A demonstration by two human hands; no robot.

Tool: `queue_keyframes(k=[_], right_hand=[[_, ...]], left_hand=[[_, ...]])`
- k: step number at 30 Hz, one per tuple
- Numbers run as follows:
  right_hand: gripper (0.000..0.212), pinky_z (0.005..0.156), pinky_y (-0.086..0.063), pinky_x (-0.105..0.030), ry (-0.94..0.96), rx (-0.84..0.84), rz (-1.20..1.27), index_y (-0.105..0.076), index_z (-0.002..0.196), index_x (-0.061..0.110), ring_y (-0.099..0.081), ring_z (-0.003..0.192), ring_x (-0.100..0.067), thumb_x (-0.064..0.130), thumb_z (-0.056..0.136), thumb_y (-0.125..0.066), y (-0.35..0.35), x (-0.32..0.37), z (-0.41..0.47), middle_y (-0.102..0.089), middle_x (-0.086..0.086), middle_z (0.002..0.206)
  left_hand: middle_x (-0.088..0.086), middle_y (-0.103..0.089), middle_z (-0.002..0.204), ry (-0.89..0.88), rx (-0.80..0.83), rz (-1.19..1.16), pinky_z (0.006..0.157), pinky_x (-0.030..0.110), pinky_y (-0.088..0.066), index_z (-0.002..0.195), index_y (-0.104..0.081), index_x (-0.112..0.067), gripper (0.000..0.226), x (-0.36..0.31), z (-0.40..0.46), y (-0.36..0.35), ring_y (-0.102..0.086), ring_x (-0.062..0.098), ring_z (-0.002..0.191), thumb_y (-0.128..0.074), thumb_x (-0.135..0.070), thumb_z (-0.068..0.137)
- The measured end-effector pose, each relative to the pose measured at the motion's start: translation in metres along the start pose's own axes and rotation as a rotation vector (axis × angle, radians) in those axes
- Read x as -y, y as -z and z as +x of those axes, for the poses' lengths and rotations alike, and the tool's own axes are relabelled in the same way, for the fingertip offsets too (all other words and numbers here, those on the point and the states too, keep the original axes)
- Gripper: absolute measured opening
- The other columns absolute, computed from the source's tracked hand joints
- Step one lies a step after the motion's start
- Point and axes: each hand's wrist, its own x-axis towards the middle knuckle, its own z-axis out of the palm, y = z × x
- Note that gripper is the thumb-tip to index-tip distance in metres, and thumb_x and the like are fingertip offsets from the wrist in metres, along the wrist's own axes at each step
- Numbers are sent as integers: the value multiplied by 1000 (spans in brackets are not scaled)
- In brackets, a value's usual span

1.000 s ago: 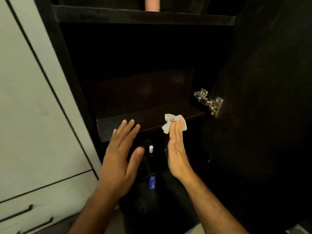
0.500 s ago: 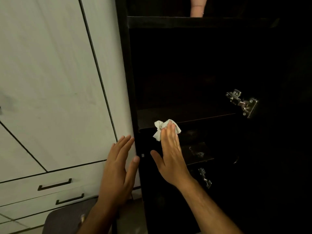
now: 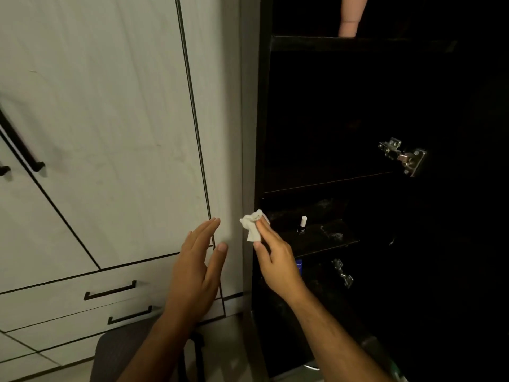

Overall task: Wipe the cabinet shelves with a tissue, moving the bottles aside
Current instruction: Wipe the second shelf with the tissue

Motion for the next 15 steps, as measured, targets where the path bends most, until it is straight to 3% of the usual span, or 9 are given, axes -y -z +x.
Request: queue_keyframes(k=[2,6,11,15], right_hand=[[45,101,-32,-3,-39,-102,99,-46,141,20,-37,121,25,4,99,-49,-4,1,-12,-46,12,142],[29,91,-51,-17,-62,-160,195,-68,120,15,-63,108,2,4,95,-57,-15,6,-27,-69,10,114],[24,79,-58,-25,-165,-93,361,-66,106,16,-71,92,-9,-1,90,-63,-35,11,-35,-74,-1,98],[13,72,-58,-26,-167,-39,370,-66,93,15,-72,80,-12,6,85,-72,-56,8,-34,-73,-1,83]], left_hand=[[-19,-43,141,16,13,0,106,24,-31,138,-39,-41,53,6,-3,5,-36,-9,131,-38,-63,90],[-16,-50,135,70,70,21,100,23,-38,138,-48,-31,52,16,-8,6,-44,0,125,-53,-51,91],[-17,-62,116,199,118,-15,71,5,-43,128,-57,-29,38,32,-22,6,-57,-9,100,-58,-41,92],[-14,-69,100,310,111,-94,72,14,-52,118,-63,-28,31,47,-32,8,-65,-1,89,-58,-43,91]])
